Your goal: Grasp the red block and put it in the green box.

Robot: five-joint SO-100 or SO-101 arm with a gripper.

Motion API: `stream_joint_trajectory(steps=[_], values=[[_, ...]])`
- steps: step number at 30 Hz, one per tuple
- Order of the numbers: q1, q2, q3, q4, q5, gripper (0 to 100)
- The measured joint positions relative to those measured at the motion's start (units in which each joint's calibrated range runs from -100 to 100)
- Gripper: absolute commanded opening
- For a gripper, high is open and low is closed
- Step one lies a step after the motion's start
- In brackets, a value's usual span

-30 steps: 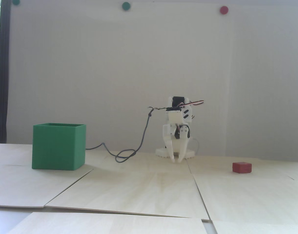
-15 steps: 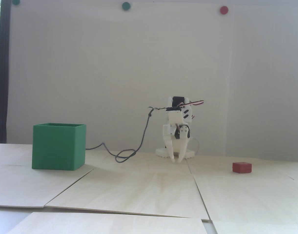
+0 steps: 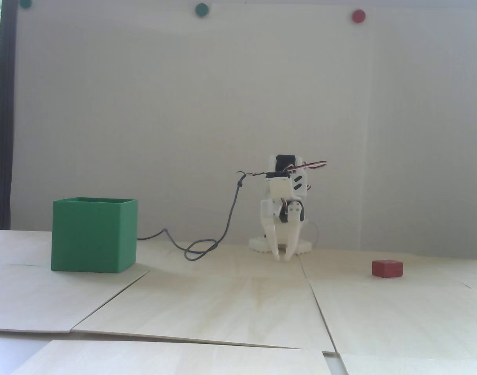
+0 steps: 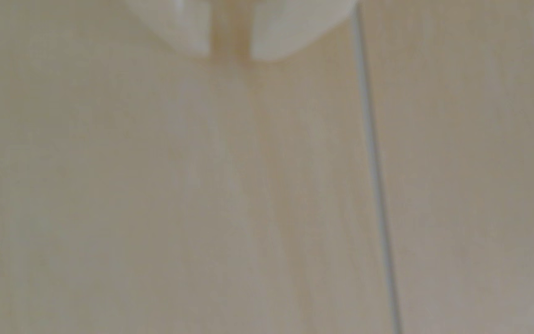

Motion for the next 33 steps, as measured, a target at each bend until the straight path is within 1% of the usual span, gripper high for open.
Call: stream_joint_trajectory(steps=[3, 7, 11, 14, 16, 23, 24, 25, 27, 30, 33], values=[[0.0, 0.0, 0.0, 0.0, 0.0, 3], [-4.13, -0.25, 0.0, -0.83, 0.0, 4], [-5.81, 4.4, -1.43, -8.15, 0.0, 14], [-6.73, 12.29, -6.45, -14.89, 0.0, 17], [-7.72, 19.26, -11.73, -17.8, 0.0, 17], [-10.47, 49.65, -40.91, -20.05, -0.21, 17], [-11.69, 60.86, -52.73, -20.05, -0.21, 17], [-13.07, 67.08, -59.27, -19.22, -0.21, 17], [-14.75, 72.98, -65.71, -16.97, -0.21, 17], [-20.86, 87.17, -82.36, -8.74, -0.26, 18], [-23.0, 94.31, -90.42, -6.07, -0.26, 18]])
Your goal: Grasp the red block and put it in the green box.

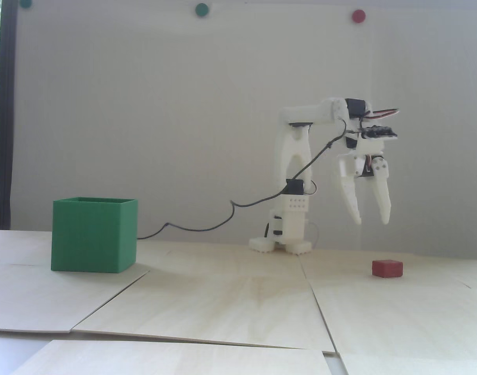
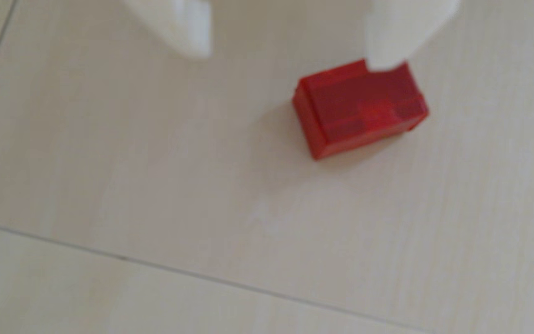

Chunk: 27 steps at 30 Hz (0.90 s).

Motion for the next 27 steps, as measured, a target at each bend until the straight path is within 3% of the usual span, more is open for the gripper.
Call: stream_joint_trajectory(steps=[6, 21, 27], values=[[-0.31, 9.96, -7.07, 0.83, 0.0, 18], [-4.13, 17.77, -7.43, -0.58, 0.0, 18], [-4.36, 19.76, -7.7, -3.49, -0.05, 24]])
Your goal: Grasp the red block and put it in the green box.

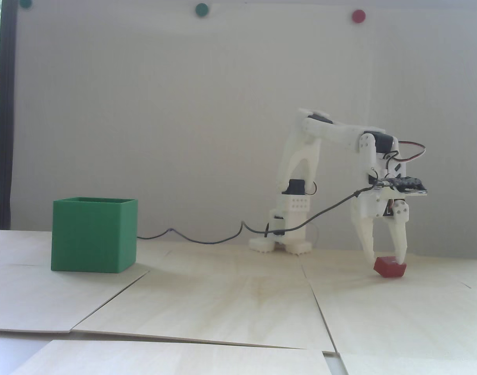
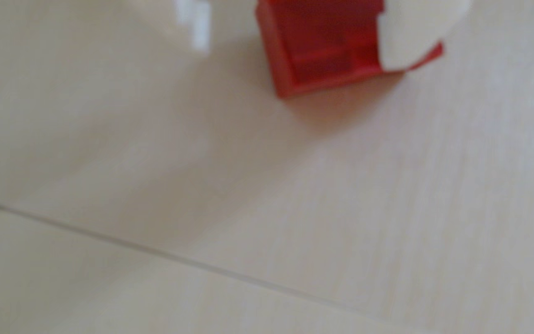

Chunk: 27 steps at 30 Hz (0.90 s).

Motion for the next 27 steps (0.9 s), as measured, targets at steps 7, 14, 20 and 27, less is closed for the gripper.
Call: stream_joint_trajectory(steps=[7, 14, 20, 27], values=[[0.0, 0.08, -0.18, -1.08, 0.0, 24], [0.0, 0.08, -2.06, -1.08, 0.0, 25], [-1.76, 0.08, -2.06, -1.08, 0.0, 25], [-2.83, 0.08, -2.06, -1.08, 0.0, 25]])
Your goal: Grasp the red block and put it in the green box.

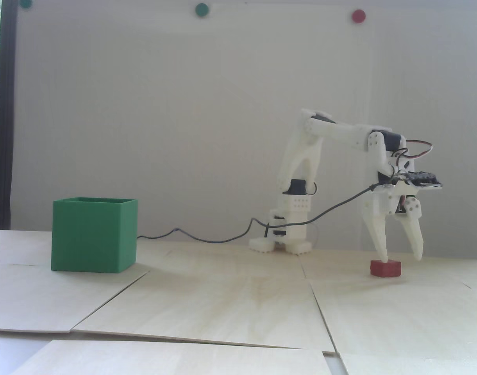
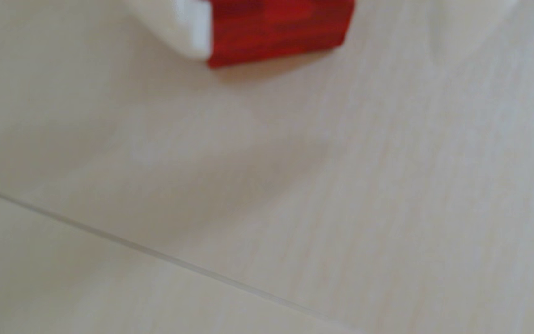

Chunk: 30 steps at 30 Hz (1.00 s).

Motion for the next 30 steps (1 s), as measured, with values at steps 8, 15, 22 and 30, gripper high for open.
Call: stream_joint_trajectory(steps=[8, 15, 22, 30], values=[[4.28, 0.0, 0.0, 0.0, 0.0, 25], [5.5, 0.0, 0.0, 0.0, 1.34, 25], [5.5, 0.0, 0.0, 0.0, 2.57, 25], [5.5, 0.0, 0.0, 3.49, 2.57, 25]])
